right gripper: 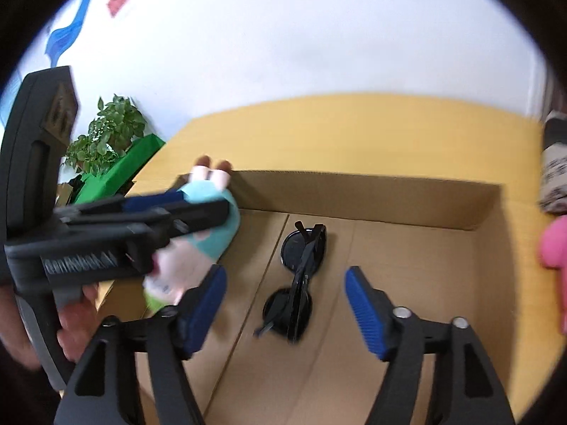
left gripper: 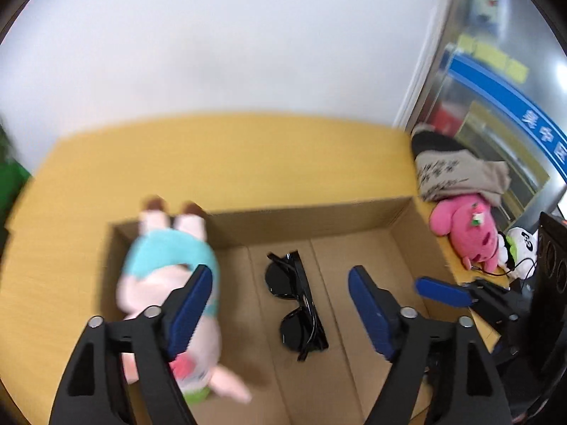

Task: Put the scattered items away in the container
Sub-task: 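Open the right gripper to release the sunglasses into the box, then move the left gripper to the clear phone case and close on its rim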

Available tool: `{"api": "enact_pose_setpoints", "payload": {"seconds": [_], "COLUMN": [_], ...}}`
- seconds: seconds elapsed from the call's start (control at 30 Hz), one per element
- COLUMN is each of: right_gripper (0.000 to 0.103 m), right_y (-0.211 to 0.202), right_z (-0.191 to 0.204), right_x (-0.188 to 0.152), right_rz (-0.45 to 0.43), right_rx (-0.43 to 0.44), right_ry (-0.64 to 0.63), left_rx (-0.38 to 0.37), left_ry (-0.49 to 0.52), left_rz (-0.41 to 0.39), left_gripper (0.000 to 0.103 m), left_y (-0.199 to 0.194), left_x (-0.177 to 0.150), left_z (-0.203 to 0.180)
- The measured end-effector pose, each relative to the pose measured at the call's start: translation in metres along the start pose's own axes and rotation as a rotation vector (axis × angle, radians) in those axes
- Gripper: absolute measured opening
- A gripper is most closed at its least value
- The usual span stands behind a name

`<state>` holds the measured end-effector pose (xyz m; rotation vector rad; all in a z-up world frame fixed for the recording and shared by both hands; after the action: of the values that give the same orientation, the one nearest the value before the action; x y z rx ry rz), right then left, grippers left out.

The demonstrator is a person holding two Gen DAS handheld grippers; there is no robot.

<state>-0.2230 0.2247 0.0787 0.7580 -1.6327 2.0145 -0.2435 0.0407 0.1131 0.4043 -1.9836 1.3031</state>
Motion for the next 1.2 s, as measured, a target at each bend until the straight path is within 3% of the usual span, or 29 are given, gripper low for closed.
{"api": "enact_pose_setpoints", "payload": {"seconds": [0.07, 0.13, 0.27, 0.53, 0.83, 1.2], "right_gripper": [0.077, 0.077, 0.078, 0.078, 0.078, 0.078], "right_y": [-0.039, -0.07, -0.125, -0.166, -0.185, -0.185], "right_z": [0.003, 0.009, 0.021, 0.034, 0.037, 0.028], "right_x": [-0.016, -0.026, -0.058, -0.104, -0.135, -0.147], "right_rz": [-0.055, -0.095, -0.162, -0.179, -0.176, -0.166], "right_rx": [-0.043, -0.105, -0.189, -0.24, -0.245, -0.246], "right_ry": [-0.019, -0.055, -0.071, -0.086, -0.078, -0.056], "left_rx": [0.026, 0.043, 0.06, 0.08, 0.104, 0.099], "left_ry": [0.027, 0.029, 0.038, 0.058, 0.032, 0.056], "left_rz": [-0.076, -0.145, -0.199, -0.263, -0.254, -0.235], "left_gripper": [0.099, 0.103, 0.103, 0.103, 0.103, 0.103], "left_y": [-0.037, -0.073, -0.118, -0.168, -0.177, -0.172], "left_x": [-0.015, -0.038, -0.081, -0.133, -0.167, -0.176], "left_z": [-0.011, -0.024, -0.046, -0.084, -0.095, -0.105]}}
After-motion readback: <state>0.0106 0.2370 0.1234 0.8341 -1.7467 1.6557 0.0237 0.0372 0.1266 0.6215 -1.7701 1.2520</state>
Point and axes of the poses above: each gripper's, at about its wrist camera, not at the fingertips, and y roughly the way its jaws point, z to its left, x to its top, the point moved 1 cm from there along y, roughly the way its jaws point, and after that the axes turned 8 degrees about -x, right-handed, at the moved point
